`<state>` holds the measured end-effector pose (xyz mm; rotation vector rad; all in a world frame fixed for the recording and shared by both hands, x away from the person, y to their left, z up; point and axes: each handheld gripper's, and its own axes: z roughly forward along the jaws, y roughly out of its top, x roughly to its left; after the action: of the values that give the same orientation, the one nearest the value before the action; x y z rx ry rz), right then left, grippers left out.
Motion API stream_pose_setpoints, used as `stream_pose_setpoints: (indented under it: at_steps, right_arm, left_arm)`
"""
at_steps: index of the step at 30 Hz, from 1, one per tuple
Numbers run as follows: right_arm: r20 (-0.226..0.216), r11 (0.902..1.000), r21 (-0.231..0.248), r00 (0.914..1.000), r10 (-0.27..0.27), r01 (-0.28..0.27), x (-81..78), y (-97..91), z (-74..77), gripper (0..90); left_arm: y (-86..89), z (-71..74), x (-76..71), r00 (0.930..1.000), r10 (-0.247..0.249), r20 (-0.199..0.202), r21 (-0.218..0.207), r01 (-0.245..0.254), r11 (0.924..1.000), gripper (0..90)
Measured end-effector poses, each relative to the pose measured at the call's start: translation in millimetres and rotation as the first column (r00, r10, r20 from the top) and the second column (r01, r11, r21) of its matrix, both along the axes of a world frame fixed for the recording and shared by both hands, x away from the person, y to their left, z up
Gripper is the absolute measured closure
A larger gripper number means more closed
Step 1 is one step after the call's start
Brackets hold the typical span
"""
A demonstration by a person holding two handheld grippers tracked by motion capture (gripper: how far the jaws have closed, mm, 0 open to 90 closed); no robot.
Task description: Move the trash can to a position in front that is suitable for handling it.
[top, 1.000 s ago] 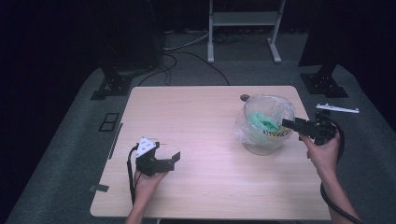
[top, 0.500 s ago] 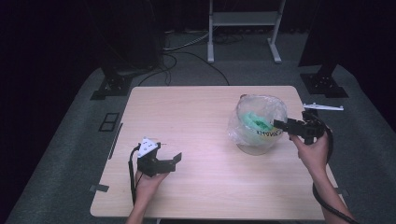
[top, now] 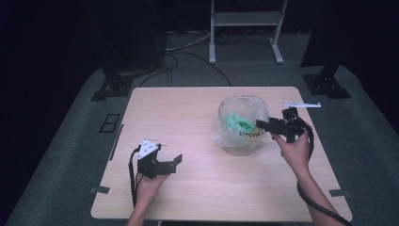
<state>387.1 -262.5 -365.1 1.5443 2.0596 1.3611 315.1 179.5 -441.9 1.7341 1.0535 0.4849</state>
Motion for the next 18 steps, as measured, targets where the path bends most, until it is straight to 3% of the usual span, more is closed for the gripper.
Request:
stream_pose_setpoints:
  at_steps: [18]
  right_arm:
    - [0.007,0.9964,0.014,0.9965,0.084,-0.084,11.4,73.3,-1.2,39.2]
  left_arm:
    - [0.9,-0.3,-0.9,1.0000,-0.006,0.003,-0.004,0.006,1.0000,1.0]
